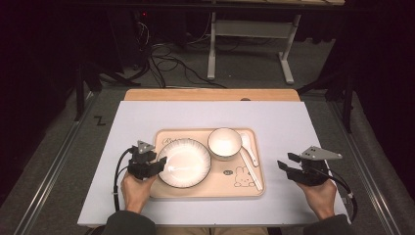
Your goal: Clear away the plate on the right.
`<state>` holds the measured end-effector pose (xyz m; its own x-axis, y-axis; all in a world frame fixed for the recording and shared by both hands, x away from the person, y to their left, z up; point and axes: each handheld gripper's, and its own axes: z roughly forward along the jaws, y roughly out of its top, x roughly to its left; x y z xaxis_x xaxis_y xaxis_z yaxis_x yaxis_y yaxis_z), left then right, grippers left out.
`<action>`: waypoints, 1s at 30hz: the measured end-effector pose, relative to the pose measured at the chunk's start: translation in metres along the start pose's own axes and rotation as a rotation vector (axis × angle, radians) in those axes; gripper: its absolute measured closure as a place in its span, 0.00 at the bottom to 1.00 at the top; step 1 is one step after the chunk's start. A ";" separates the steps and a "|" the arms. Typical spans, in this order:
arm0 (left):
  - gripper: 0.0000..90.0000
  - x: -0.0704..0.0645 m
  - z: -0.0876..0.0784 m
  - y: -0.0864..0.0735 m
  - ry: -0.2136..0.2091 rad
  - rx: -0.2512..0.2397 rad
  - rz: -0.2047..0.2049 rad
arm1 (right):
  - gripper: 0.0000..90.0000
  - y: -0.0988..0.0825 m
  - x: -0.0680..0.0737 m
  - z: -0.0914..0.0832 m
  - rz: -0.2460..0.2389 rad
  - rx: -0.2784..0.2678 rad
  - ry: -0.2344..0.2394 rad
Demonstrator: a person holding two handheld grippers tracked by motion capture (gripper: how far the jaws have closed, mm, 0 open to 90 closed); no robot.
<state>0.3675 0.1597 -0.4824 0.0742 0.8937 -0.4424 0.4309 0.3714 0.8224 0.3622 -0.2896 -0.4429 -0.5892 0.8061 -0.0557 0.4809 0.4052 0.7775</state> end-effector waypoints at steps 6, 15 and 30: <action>0.52 -0.007 -0.034 -0.004 -0.063 -0.026 0.041 | 0.55 -0.005 -0.001 -0.011 -0.010 0.016 -0.006; 0.43 -0.008 -0.062 -0.017 -0.108 -0.022 0.028 | 0.55 -0.020 0.001 -0.017 0.044 0.018 0.006; 0.39 -0.017 -0.048 -0.037 -0.127 0.062 0.106 | 0.53 -0.058 -0.010 -0.019 0.095 0.049 -0.092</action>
<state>0.3066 0.1424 -0.4881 0.2337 0.8864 -0.3996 0.4692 0.2572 0.8448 0.3284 -0.3293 -0.4754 -0.4785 0.8771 -0.0420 0.5641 0.3437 0.7508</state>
